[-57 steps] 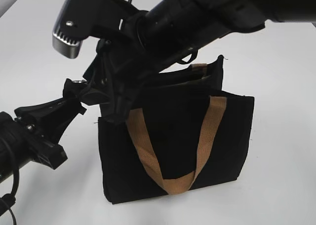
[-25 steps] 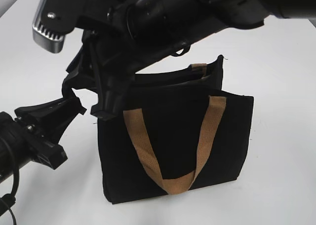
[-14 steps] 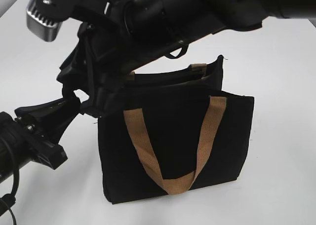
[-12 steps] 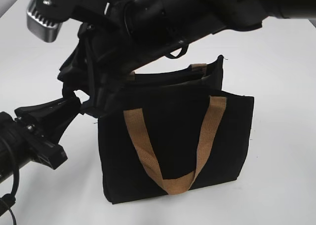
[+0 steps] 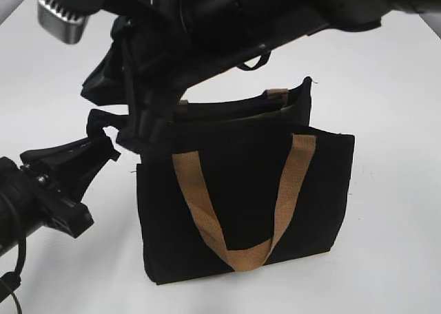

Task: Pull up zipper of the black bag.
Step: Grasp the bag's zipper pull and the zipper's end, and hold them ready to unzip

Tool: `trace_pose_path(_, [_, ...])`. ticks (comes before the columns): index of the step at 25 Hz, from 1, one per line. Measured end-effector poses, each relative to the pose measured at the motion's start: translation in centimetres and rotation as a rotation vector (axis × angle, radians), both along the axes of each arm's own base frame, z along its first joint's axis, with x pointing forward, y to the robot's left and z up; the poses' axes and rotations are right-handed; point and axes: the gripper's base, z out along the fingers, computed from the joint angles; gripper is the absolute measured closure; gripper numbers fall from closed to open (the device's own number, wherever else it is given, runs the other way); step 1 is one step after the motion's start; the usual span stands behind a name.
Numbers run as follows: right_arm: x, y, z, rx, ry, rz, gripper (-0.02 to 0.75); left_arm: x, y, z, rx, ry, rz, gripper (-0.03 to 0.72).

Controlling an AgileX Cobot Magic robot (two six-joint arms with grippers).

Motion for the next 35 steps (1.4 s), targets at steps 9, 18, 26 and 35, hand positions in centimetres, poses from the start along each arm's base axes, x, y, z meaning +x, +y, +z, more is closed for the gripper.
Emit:
trace_pose_path(9, [0.6,-1.8,1.2,-0.006,-0.004,-0.007,0.708,-1.6,1.4,-1.5,0.059,0.064,-0.003,0.671])
trace_pose_path(18, [1.0,-1.2,-2.3,-0.13,0.067,0.062,0.446,-2.4,1.6,-2.0,0.088,0.079,-0.045,0.671])
trace_pose_path(26, [1.5,-1.4,-3.6,-0.216,0.056,0.053,0.432,-2.6,1.3,-2.0,0.096,0.072,-0.087,0.671])
trace_pose_path(35, [1.9,-1.0,-5.1,-0.233,0.099,0.038,0.432,-2.8,1.1,-2.0,0.103,0.065,-0.124,0.671])
